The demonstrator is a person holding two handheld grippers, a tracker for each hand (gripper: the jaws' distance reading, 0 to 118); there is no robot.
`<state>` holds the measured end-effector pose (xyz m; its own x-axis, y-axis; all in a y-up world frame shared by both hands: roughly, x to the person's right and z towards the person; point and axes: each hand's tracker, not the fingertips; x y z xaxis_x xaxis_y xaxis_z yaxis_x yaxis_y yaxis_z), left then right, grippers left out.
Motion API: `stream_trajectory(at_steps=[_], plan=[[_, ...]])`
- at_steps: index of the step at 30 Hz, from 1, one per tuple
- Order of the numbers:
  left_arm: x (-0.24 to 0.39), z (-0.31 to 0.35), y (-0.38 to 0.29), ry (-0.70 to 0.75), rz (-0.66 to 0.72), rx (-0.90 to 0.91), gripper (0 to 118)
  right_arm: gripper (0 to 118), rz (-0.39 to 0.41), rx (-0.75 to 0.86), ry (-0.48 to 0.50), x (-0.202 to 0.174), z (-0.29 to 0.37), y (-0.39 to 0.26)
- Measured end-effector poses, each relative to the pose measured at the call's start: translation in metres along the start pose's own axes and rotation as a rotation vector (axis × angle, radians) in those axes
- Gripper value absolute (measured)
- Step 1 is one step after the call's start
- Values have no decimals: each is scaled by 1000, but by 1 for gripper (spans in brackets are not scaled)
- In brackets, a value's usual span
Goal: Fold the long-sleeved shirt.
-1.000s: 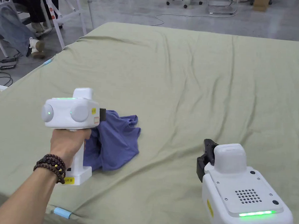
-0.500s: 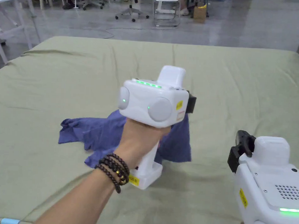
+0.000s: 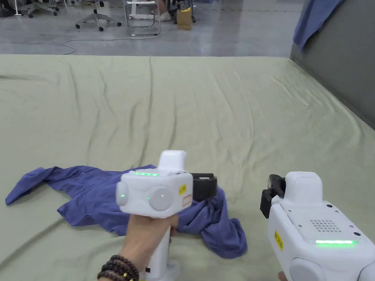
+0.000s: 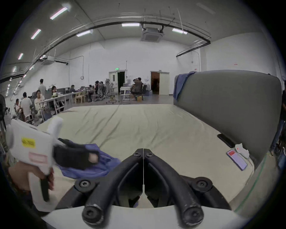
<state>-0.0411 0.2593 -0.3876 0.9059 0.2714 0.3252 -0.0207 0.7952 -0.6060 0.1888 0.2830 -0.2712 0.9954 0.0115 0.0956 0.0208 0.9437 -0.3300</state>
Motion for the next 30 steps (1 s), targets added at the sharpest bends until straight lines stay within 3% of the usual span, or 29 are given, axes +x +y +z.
stream_trajectory(at_steps=[3, 5, 6, 7, 8, 9, 11, 19, 20, 21, 22, 23, 26, 30], plan=[[-20, 54, -9, 96, 15, 132, 115, 0, -11, -14, 11, -7, -1, 2], [-27, 90, -27, 176, 26, 202, 107, 0, 2, -14, 9, -14, 1, 0], [-39, 104, -33, 210, 32, 222, 88, 0, 15, -11, 2, -18, 2, -2], [-42, 120, -44, 239, 39, 254, 61, 0, 23, -12, -5, -21, 3, -3], [-45, 134, -55, 276, 45, 257, 24, 0, 28, -15, -12, -24, 5, -6], [-50, 145, -64, 305, 41, 254, 0, 0, 28, -21, -15, -27, 7, -8], [-57, 158, -80, 359, 55, 217, 0, 0, 17, -40, -14, -30, 8, -10], [-85, 151, -73, 335, 90, 182, 1, 0, 0, -66, 16, -35, 5, -14], [-90, 144, -65, 343, 97, 172, 18, 0, 0, -69, 18, -34, 4, -14], [-98, 134, -57, 351, 107, 157, 66, 0, 2, -71, 19, -34, 4, -14], [-107, 123, -53, 375, 131, 107, 101, 0, 5, -74, 18, -34, 3, -14], [-118, 109, -45, 405, 130, 87, 115, 0, 6, -77, 17, -33, 1, -15], [-155, 69, -29, 506, 115, 27, 115, 0, 3, -98, 17, -30, -3, -18], [-216, 11, -24, 592, 196, -83, 110, 0, 4, -131, 10, -26, -12, -24]])
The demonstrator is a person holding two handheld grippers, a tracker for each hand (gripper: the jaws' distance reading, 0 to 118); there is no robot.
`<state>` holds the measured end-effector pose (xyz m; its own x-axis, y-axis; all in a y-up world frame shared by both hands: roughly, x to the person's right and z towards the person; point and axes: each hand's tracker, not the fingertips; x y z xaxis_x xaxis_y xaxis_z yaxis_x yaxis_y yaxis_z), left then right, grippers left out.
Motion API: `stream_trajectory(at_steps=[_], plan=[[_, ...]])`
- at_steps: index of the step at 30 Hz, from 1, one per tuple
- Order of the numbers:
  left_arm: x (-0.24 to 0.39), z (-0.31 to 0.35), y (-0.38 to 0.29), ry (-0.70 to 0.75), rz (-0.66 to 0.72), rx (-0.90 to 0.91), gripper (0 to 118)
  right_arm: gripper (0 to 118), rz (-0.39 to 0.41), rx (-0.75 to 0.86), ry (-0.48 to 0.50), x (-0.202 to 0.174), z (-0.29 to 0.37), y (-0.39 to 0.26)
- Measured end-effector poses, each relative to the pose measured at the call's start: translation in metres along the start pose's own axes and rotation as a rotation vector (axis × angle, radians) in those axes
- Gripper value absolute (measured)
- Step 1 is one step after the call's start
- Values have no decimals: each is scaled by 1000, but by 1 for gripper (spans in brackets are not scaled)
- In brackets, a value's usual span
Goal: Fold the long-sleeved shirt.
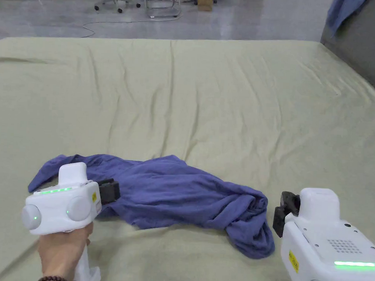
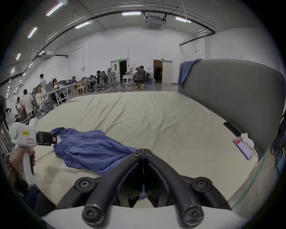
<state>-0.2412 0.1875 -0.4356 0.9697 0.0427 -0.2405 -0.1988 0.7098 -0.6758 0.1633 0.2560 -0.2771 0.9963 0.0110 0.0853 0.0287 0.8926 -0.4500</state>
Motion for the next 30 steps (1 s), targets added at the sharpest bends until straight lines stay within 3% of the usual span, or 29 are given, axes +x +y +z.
stream_trajectory(at_steps=[2, 3, 5, 6, 7, 8, 9, 10, 11, 12, 17, 21, 24, 25, 26, 27, 28, 30], plan=[[-6, -31, 3, 19, 20, -64, 99, 0, 4, -16, -3, 1, -4, -1], [-6, -40, 1, 31, 21, -109, 80, 0, 6, -24, -5, 3, -6, -2], [-1, -52, -5, 32, 19, -199, 73, 0, 0, -42, -7, 7, -12, -1], [5, -47, -7, 47, -16, -146, 57, 0, -8, -53, -11, 9, -16, -1], [13, -39, -5, 63, -84, -116, 26, 6, -18, -61, -13, 11, -20, -1], [20, -25, -5, 26, -134, -119, 0, 31, -29, -79, -18, 13, -25, 0], [26, -17, -4, -25, -135, -106, 0, 67, -36, -111, -12, 15, -33, 1], [32, -9, -3, -8, -126, -94, 0, 76, -35, -161, 2, 16, -41, 1], [35, -1, -2, 0, -132, -93, 0, 76, -20, -223, 41, 17, -52, 1], [34, 10, 0, -48, -119, -80, 0, 94, -16, -258, 80, 18, -62, -2], [33, 44, 14, -68, -82, 12, 0, 89, 82, -433, 62, 6, -101, -29], [32, 58, 32, -99, -83, 47, 0, 59, 79, -489, 89, 2, -125, -50], [32, 62, 41, -105, -84, 66, 0, 56, 114, -475, 94, -1, -127, -51], [32, 64, 43, -108, -85, 69, 0, 48, 132, -486, 96, -3, -125, -48], [32, 66, 45, -113, -87, 73, 0, 30, 137, -483, 122, -1, -120, -46], [32, 69, 47, -120, -86, 77, 0, 2, 148, -476, 159, -2, -118, -43], [32, 69, 49, -128, -81, 84, 0, 2, 166, -462, 119, -5, -116, -41], [28, 78, 55, -148, -45, 119, 0, 2, 169, -466, 137, 1, -110, -29]])
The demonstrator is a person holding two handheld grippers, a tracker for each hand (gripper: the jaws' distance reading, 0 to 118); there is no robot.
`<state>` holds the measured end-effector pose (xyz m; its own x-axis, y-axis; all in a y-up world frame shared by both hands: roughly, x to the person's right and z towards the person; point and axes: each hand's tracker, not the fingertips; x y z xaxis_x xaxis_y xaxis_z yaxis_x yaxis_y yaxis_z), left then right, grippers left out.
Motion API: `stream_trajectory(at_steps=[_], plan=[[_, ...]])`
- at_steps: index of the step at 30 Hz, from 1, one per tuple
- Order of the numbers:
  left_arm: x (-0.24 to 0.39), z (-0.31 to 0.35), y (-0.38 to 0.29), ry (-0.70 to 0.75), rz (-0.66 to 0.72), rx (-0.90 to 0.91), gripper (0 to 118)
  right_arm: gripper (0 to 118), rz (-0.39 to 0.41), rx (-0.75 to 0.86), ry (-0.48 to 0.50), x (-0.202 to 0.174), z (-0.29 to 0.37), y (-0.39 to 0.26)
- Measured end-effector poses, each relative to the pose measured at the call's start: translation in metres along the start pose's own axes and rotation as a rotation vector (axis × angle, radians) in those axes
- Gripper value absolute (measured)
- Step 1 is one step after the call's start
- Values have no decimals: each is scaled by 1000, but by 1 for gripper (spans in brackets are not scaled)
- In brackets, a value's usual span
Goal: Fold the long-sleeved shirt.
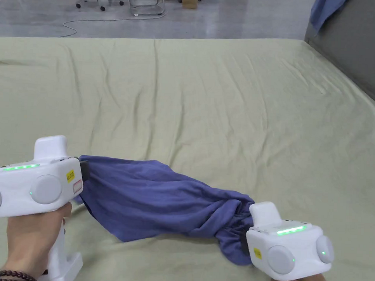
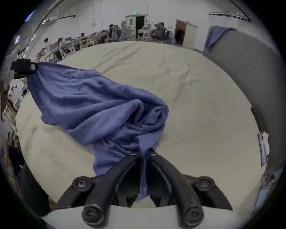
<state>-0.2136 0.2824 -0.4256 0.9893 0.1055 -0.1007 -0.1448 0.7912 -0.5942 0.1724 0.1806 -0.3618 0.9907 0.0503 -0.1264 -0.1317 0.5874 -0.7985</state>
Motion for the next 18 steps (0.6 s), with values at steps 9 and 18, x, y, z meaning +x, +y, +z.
stream_trajectory(at_steps=[9, 18], plan=[[-22, 27, 121, -2, 7, 184, 0, 2, -32, 424, 46, 54, 123, 140], [-17, 61, 309, 172, -80, 413, 0, 2, 81, 671, -167, 94, 227, 337]])
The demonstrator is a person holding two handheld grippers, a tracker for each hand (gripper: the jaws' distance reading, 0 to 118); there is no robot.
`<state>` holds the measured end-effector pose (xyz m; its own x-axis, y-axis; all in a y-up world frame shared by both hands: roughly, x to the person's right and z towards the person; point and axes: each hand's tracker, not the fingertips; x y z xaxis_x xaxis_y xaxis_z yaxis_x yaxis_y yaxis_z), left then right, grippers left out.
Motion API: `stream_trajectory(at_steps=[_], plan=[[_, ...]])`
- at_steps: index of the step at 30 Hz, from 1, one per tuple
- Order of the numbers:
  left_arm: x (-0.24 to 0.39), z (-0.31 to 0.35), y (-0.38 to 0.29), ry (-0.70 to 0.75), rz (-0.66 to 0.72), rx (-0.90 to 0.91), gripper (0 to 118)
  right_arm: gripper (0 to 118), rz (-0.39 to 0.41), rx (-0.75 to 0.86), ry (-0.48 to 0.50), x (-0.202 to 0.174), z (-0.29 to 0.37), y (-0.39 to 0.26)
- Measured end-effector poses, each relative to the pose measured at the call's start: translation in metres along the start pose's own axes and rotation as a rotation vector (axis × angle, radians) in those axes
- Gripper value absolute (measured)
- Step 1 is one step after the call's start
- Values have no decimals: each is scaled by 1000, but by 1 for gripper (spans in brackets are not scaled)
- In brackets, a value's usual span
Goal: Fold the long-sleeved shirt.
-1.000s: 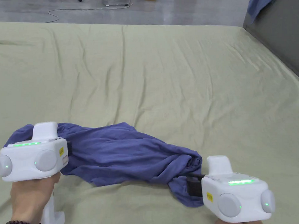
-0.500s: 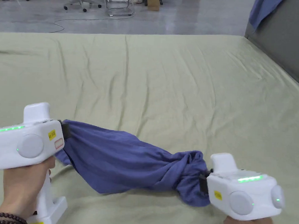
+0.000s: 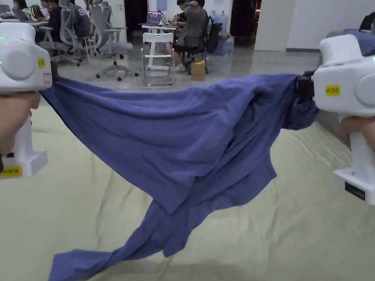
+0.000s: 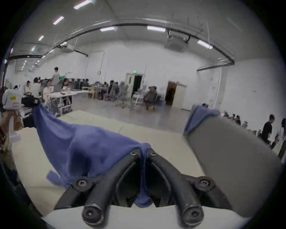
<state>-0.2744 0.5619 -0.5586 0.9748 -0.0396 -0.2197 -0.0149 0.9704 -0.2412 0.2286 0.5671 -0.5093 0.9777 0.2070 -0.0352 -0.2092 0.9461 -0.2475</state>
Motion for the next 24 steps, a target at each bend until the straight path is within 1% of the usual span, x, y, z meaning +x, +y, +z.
stream_trajectory(at_steps=[1, 3, 5, 6, 7, 9, 12, 16, 18, 20, 24], plan=[[1, -3, 14, -1, -1, -5, 0, 2, -11, 18, -26, 7, -4, 19], [4, -8, 41, 33, -30, 18, 0, 2, -7, 44, -61, 20, -14, 56], [4, -12, 60, 28, -24, 25, 0, 2, 18, 70, -137, 27, -22, 84], [5, -13, 68, 35, -11, 31, 0, 2, 28, 82, -158, 32, -25, 95], [6, -13, 74, 38, -3, 39, 0, 2, 23, 80, -154, 36, -27, 104], [10, -10, 84, 21, 13, 58, 0, 2, -5, 94, -184, 44, -29, 116], [17, -12, 85, -9, 9, 60, 0, 2, -46, 87, -195, 50, -34, 115], [27, -22, 56, -41, 9, 4, 0, 2, -96, -4, -151, 51, -51, 74], [33, -32, 27, -52, 5, -47, 0, 2, -91, -68, -143, 48, -67, 39], [39, -41, -7, -75, 1, -82, 0, 2, -102, -138, -137, 42, -83, -1], [51, -58, -83, -98, 5, -216, 0, 2, -191, -264, -87, 32, -111, -85]])
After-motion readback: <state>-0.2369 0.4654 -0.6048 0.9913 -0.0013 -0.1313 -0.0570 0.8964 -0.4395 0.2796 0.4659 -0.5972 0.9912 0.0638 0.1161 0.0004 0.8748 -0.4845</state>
